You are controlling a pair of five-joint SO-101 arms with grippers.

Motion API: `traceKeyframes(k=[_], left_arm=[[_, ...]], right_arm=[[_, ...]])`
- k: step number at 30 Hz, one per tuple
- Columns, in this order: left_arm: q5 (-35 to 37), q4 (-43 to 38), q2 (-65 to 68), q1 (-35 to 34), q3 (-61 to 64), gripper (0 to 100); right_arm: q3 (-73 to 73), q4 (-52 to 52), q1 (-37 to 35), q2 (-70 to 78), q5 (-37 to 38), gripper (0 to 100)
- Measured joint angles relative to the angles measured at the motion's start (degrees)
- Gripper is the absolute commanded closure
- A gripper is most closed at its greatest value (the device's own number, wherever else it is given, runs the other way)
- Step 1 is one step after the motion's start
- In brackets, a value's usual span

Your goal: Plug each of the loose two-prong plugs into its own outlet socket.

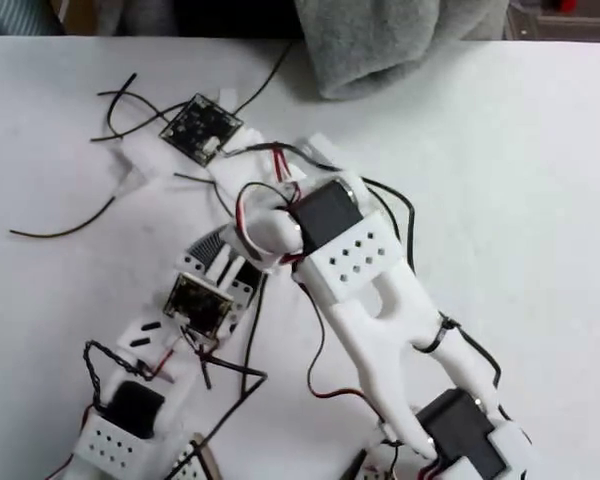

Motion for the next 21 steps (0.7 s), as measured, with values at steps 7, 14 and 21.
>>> traceKeyframes(k=[7, 14, 21], left_arm=[[-0.2, -0.2, -1.1, 0.5, 0.0, 98], [-0.3, -0.2, -0.4, 0.4, -0.1, 98], [-0.3, -0.2, -0.4, 0.3, -0.1, 98]], right_arm=[[-0.1, -3.6, 5.9, 6.0, 1.9, 97.9], [0.8, -6.2, 13.1, 13.1, 6.1, 97.9], [1.0, -6.6, 15.9, 12.1, 6.3, 97.9]])
